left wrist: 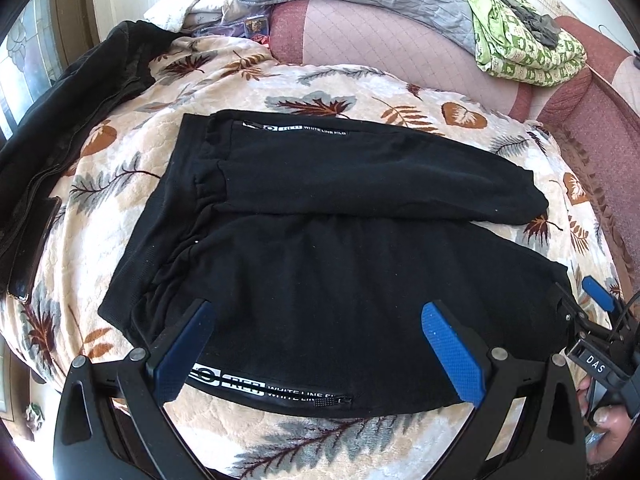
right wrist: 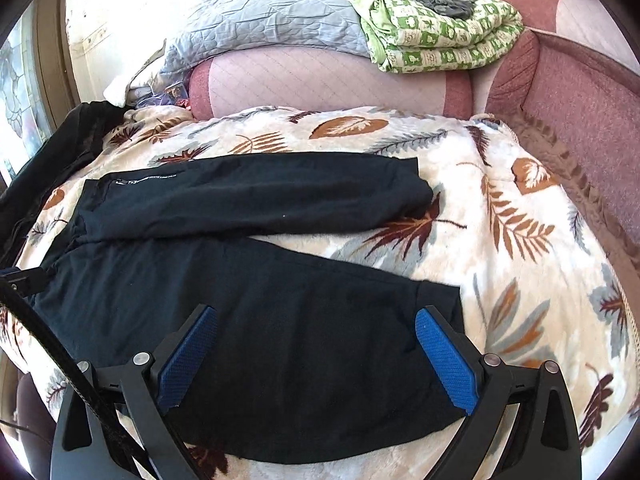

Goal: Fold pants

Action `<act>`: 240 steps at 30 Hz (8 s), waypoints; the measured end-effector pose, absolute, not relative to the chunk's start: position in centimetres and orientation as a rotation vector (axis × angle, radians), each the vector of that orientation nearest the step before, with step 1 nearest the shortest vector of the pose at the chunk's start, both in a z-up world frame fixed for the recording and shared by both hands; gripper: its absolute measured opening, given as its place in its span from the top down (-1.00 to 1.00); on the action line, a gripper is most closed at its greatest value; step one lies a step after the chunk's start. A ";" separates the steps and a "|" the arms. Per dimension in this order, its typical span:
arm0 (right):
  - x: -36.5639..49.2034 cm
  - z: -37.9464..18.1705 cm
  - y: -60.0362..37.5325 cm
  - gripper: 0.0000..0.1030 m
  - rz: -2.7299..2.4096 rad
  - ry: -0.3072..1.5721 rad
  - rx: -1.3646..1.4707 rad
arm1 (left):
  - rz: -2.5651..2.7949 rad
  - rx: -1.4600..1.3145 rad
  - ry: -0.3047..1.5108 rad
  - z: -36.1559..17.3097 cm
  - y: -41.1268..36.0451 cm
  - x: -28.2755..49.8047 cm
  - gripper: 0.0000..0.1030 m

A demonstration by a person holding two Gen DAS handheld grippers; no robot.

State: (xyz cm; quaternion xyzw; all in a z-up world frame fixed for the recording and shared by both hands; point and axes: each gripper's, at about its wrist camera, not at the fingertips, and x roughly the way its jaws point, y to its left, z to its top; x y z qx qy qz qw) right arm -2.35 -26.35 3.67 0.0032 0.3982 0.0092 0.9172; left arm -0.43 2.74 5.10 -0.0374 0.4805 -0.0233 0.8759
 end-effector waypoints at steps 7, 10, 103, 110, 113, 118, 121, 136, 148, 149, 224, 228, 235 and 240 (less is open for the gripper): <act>-1.0 4.1 -25.8 -0.97 0.054 0.808 -0.032 | -0.051 -0.065 1.010 5.3 3.2 0.6 -1.00; 0.0 4.7 -25.7 -0.97 0.077 0.797 -0.057 | -0.073 -0.059 0.975 6.6 4.1 2.1 -1.00; -9.1 3.1 -29.6 0.76 0.191 0.958 0.017 | -0.280 -0.131 0.970 3.2 10.3 -7.0 0.87; -4.1 3.3 -33.2 -0.32 0.022 0.921 0.125 | -0.304 -0.087 0.962 3.6 7.8 -6.8 0.47; -2.6 1.8 -32.5 0.77 0.017 0.979 0.112 | -0.293 -0.078 0.969 3.7 7.8 -6.7 0.47; -4.7 3.7 -32.4 0.76 0.017 0.913 0.120 | -0.278 -0.118 0.970 3.7 8.8 -6.1 0.38; -5.8 4.5 -34.3 0.76 -0.031 0.902 0.171 | -0.278 -0.160 0.987 3.3 9.1 -5.5 0.38; -7.0 0.8 -38.1 -0.01 -0.160 1.001 0.223 | -0.138 -0.326 0.904 5.5 15.3 -3.9 -0.04; -7.5 6.1 -36.1 -0.21 -0.188 0.863 0.180 | 0.139 -0.277 1.076 0.9 18.4 2.1 -0.06; -7.4 6.1 -35.7 -0.21 -0.184 0.866 0.169 | 0.150 -0.263 1.067 0.7 18.4 1.8 -0.10; -7.9 -3.1 -37.9 -0.07 0.082 0.831 0.696 | -0.875 0.563 1.266 -1.5 -36.3 9.1 0.07; -6.9 -2.6 -37.2 0.72 0.081 0.828 0.631 | -0.924 0.577 1.200 0.1 -35.9 7.4 0.80; -6.4 1.1 -35.1 0.74 0.125 0.775 0.527 | -0.935 0.351 1.175 3.3 -30.9 8.4 0.81; -5.4 2.3 -32.3 0.74 0.195 0.775 0.465 | -0.868 0.148 1.163 5.3 -24.5 10.0 0.81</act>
